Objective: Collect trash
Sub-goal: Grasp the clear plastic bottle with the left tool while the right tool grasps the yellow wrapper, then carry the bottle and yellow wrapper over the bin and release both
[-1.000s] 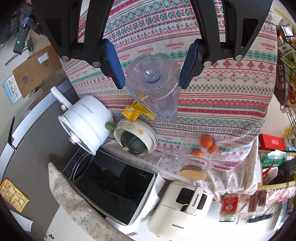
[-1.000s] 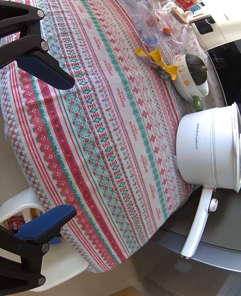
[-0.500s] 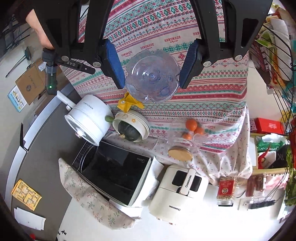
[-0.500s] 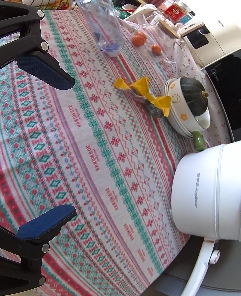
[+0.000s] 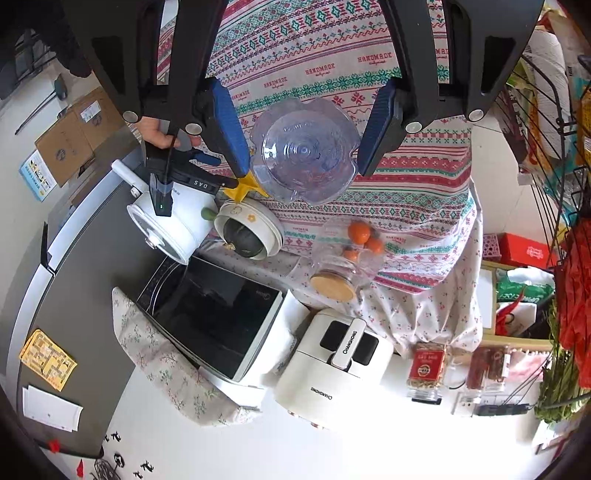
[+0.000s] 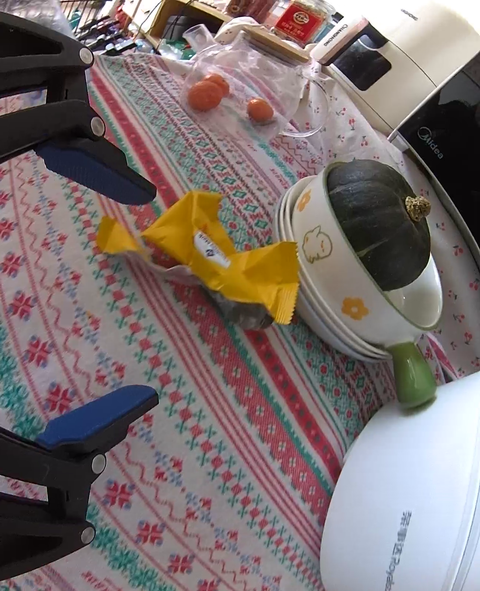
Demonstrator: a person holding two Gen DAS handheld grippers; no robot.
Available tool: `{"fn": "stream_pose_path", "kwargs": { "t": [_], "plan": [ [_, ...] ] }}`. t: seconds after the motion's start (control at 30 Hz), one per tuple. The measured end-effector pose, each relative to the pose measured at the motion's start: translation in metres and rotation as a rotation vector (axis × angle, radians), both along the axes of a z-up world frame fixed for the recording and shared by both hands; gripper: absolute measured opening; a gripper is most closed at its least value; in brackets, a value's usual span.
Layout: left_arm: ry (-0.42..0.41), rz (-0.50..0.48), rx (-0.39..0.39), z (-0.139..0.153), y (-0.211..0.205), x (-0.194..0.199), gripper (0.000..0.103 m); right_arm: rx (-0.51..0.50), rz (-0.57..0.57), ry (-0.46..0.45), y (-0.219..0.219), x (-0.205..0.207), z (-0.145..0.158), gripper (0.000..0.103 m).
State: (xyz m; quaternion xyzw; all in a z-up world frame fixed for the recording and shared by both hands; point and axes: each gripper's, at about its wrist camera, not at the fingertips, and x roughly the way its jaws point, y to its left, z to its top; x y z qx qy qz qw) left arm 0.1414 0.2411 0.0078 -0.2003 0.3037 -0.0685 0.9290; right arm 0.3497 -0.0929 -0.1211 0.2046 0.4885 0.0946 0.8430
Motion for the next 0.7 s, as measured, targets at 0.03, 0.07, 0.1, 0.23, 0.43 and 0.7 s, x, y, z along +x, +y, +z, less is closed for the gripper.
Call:
{"fn": "stream_pose_path", "kwargs": {
  "t": [0.03, 0.07, 0.1, 0.23, 0.43, 0.7],
  "plan": [
    [0.0, 0.0, -0.001, 0.0, 0.0, 0.0, 0.063, 0.026, -0.008, 0.002, 0.001, 0.006, -0.001, 0.081],
    [0.0, 0.002, -0.002, 0.0, 0.0, 0.001, 0.063, 0.048, -0.019, 0.004, 0.001, 0.011, -0.003, 0.078],
    [0.001, 0.005, -0.004, 0.0, 0.001, 0.001, 0.063, 0.069, -0.029, 0.007, 0.001, 0.015, -0.004, 0.075],
    [0.005, 0.011, -0.007, 0.0, -0.001, 0.002, 0.063, 0.148, -0.048, 0.034, 0.001, 0.031, -0.012, 0.065],
    [0.001, 0.012, -0.019, 0.002, -0.004, -0.001, 0.063, 0.179, -0.004, 0.067, 0.003, 0.029, -0.014, 0.019],
    [-0.036, -0.017, -0.051, 0.016, -0.021, -0.006, 0.063, 0.115, 0.076, 0.005, -0.015, -0.02, 0.031, 0.013]
  ]
}}
